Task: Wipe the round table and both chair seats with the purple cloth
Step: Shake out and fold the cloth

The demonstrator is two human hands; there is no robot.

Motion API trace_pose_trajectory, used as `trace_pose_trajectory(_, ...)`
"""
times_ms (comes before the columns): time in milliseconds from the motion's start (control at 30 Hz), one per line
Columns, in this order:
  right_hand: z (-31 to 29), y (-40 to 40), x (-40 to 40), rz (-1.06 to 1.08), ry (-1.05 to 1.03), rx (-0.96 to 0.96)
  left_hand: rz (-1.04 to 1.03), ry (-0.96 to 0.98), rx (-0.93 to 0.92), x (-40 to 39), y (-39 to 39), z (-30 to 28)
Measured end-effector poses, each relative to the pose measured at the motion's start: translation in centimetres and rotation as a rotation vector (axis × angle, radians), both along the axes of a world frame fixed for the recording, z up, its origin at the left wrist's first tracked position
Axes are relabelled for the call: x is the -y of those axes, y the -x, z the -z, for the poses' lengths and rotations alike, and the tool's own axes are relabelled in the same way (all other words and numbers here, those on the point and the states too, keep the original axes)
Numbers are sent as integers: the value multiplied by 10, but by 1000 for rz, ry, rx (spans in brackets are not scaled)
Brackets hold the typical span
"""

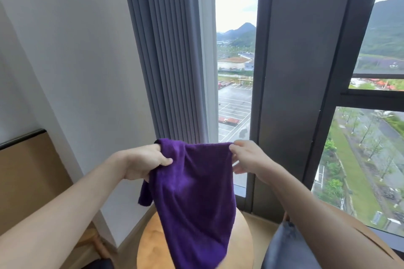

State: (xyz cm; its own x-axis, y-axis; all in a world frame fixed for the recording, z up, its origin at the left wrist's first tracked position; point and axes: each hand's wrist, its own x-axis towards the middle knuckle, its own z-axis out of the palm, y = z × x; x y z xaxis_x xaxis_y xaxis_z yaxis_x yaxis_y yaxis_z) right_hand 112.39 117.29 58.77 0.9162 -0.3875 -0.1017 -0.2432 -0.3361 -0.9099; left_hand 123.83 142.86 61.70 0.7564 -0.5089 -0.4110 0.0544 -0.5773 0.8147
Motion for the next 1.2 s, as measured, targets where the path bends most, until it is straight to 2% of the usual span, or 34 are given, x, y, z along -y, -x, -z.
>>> trace_pose_trajectory(100, -11, 3, 13, 20, 50, -25, 28, -210, 32, -8, -9, 2)
trace_pose_trajectory(167, -15, 4, 17, 35, 57, -32, 66, -271, 48, -7, -13, 0)
trace_pose_trajectory(333, -7, -2, 21, 130, 55, -34, 78, -186, 26, -3, -26, -10)
trace_pose_trajectory(500, -20, 5, 38, 268, -532, 70, 33, -59, -99, -13, -41, -16)
trace_pose_trajectory(600, -27, 8, 45, 208, -698, 113, 117, -155, -105, -14, -41, -12)
trace_pose_trajectory(700, -34, 12, 49, 120, -785, 116, 173, -217, 6, -13, -42, -7)
trace_pose_trajectory(800, -38, 20, 58, -14, -665, 109, 179, -127, -20, -14, -47, -2)
trace_pose_trajectory(900, -36, 24, 71, -43, -312, 93, 183, 107, -110, -12, -52, 1)
trace_pose_trajectory(1000, -35, 22, 79, 23, -34, 26, 52, 301, -128, -5, -55, -4)
trace_pose_trajectory(1100, -34, 19, 83, 49, 67, -19, 13, 268, -49, 2, -56, -14)
trace_pose_trajectory(1200, -42, 20, 83, -49, 245, -69, 46, 162, 65, 6, -57, -27)
